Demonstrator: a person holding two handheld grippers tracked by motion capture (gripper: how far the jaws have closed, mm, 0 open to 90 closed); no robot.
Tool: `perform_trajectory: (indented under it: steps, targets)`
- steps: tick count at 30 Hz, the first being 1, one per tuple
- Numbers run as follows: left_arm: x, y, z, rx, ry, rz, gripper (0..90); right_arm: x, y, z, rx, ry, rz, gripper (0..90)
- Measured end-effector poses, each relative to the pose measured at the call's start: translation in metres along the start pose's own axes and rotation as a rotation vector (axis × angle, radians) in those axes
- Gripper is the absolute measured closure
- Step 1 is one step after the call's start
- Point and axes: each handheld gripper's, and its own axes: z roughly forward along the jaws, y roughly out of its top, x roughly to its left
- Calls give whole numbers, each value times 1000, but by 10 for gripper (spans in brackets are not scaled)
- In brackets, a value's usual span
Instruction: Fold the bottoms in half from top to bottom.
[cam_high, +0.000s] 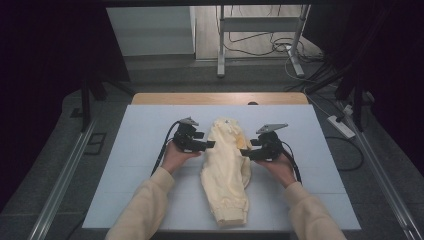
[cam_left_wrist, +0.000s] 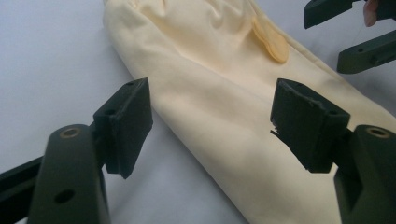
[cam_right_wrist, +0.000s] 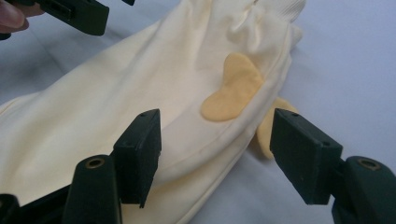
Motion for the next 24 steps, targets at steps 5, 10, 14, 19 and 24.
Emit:
perform_trajectory:
  steps: [5,10,14,19,24]
  targets:
    - [7,6,4,14,19,-4,286,-7,11,8,2,-15,6,339]
    - [16,8,10,31,43,-16,287,-15,16,19,13,-28,22,339]
    - [22,11,14,28,52,-25,294,-21,21,25,18,-36,33,339]
    - [26,18,20,35,64,-28,297,-29,31,33,23,-48,47,339]
    - [25,24,25,51,66,-3,298,-31,38,39,18,-50,45,342]
